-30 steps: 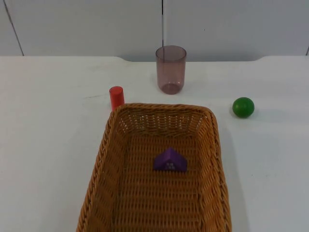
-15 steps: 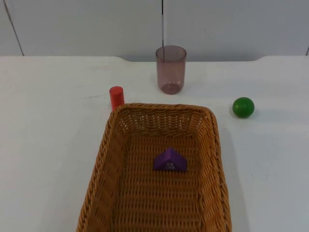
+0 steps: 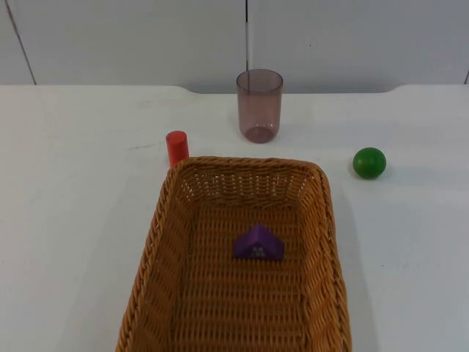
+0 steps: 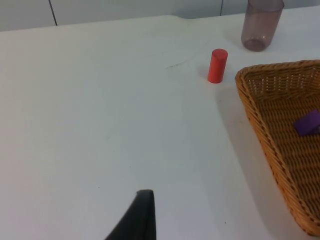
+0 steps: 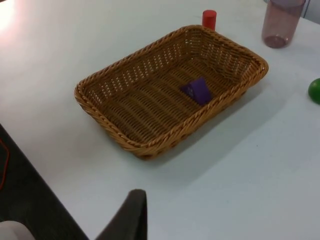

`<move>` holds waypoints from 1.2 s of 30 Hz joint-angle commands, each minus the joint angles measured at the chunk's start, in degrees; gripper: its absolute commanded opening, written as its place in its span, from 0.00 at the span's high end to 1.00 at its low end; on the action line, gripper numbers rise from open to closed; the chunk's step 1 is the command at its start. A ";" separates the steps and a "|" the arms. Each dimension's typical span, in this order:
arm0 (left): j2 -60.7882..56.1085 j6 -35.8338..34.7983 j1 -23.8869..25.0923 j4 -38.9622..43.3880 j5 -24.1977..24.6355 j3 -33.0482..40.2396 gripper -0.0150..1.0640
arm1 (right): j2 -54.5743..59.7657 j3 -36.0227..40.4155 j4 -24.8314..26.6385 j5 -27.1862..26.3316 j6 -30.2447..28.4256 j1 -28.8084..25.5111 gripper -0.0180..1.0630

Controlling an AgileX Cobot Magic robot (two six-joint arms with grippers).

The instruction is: Pick up the basket with the left hand and place the triangular block into the basket with the right hand.

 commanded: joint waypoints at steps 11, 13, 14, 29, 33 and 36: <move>-0.21 -0.13 0.06 -0.65 0.09 0.24 0.01 | -0.16 0.04 0.36 -0.69 0.32 0.36 0.01; -0.21 -0.13 0.06 -0.65 0.09 0.24 0.01 | -0.16 0.04 0.36 -0.67 0.32 -0.22 0.01; -0.21 -0.13 0.06 -0.65 0.09 0.24 0.01 | -0.16 0.04 0.36 -0.67 0.32 -0.22 0.01; -0.21 -0.13 0.06 -0.65 0.09 0.24 0.01 | -0.16 0.04 0.36 -0.67 0.32 -28.37 0.01; -0.21 -0.13 0.06 -0.65 0.09 0.24 0.01 | -0.16 0.04 0.36 -0.67 0.32 -34.43 0.01; -0.21 -0.13 0.06 -0.65 0.09 0.24 0.01 | -0.16 0.04 0.36 -0.67 0.32 -38.52 0.01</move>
